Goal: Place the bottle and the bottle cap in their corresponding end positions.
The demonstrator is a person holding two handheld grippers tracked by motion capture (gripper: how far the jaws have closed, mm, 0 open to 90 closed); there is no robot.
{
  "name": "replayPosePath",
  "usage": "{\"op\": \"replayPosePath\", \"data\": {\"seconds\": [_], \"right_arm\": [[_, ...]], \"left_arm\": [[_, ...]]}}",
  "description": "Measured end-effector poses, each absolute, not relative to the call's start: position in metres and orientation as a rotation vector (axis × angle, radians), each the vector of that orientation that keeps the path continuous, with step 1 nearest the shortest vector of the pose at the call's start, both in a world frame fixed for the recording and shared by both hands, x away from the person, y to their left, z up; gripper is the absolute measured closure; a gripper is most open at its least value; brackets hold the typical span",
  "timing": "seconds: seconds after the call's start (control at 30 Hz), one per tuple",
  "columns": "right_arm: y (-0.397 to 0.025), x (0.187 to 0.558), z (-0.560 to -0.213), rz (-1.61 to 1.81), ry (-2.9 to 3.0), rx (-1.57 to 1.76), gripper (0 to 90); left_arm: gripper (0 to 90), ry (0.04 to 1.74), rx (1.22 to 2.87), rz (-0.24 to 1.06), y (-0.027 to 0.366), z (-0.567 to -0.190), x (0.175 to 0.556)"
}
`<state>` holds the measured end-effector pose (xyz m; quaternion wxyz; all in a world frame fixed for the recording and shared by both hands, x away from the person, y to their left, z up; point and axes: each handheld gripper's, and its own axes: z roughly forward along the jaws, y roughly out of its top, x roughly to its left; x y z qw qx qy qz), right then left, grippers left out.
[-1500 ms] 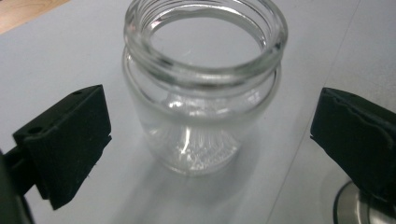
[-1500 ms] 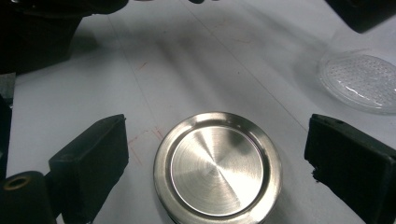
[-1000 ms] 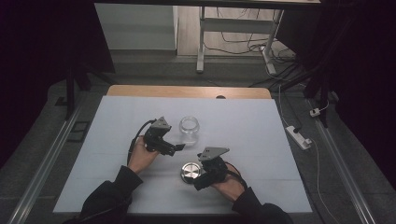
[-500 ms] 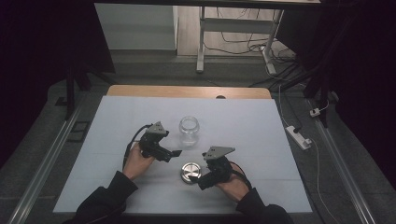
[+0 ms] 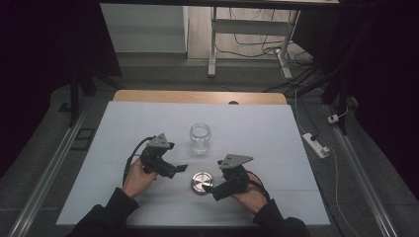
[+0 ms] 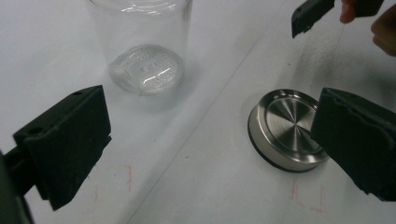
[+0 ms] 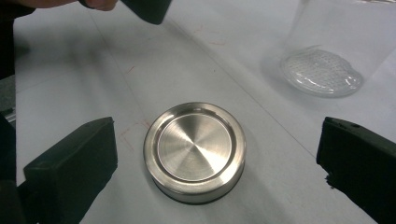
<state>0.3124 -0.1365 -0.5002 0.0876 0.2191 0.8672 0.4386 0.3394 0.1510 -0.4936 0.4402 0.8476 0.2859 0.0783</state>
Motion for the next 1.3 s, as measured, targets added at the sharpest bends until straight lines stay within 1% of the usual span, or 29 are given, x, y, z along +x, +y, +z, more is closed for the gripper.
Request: {"op": "replayPosePath", "data": {"seconds": [0.17,0.57,0.97,1.3], "right_arm": [[-0.139,0.311,-0.497,1.305,2.570,0.651,0.0],[-0.148,0.305,-0.491,1.295,2.562,0.649,0.0],[-0.167,0.297,-0.487,1.279,2.520,0.695,0.0],[-0.189,0.289,-0.487,1.256,2.495,0.763,0.0]], "left_arm": [[0.0,0.697,2.110,0.215,0.154,-0.491,0.329],[0.0,0.713,2.089,0.187,0.166,-0.485,0.307],[0.0,0.789,2.080,0.199,0.191,-0.489,0.282],[0.0,0.869,2.035,0.223,0.216,-0.492,0.261]]}}
